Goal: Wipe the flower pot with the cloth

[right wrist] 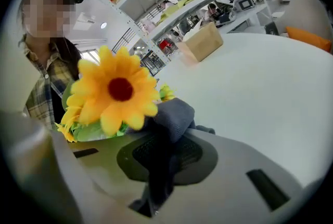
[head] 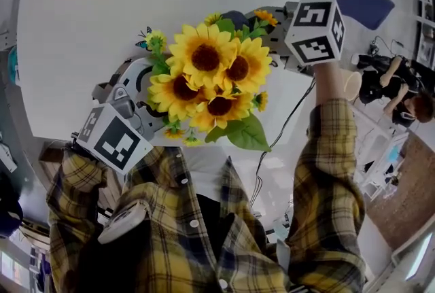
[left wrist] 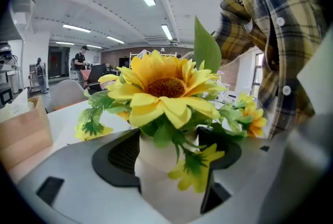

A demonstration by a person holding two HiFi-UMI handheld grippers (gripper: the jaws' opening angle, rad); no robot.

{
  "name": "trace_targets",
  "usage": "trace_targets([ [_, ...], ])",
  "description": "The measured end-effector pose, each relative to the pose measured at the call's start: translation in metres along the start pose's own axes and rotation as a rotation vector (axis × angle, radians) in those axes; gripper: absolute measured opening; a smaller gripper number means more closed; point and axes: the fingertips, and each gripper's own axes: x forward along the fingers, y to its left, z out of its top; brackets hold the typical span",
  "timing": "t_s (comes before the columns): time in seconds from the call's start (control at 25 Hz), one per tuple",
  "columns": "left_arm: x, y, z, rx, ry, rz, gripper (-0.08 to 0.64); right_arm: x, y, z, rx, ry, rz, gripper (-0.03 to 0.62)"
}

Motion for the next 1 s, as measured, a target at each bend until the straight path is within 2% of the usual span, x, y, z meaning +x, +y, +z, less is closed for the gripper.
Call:
trace_targets([
  [0.28, 0.002, 0.001, 0.004, 0.046, 0.002, -0.072, 0.360, 0.015, -0.005, 0.019, -0.103, 0.115, 0.035, 0.028],
  [0.4, 0.006, 0.005, -0.003, 0.043, -0.007, -0.058, 0.360, 0.017, -0.013, 0.020, -0.100, 0.100, 0.012, 0.028],
  [0.56, -0.006, 0.007, -0.014, -0.036, 0.008, -0.020, 0.360, 0.006, -0.018, 0.018, -0.056, -0.038, -0.055, 0.028],
  [0.76, -0.048, 0.013, -0.007, -0.162, -0.007, 0.092, 0.359, -0.039, -0.008, 0.028, -0.006, -0.264, -0.241, 0.028],
  [1.0, -0.094, 0.007, 0.037, -0.348, -0.172, 0.209, 0.354, -0.111, 0.042, 0.034, -0.021, -0.513, -0.482, 0.028],
])
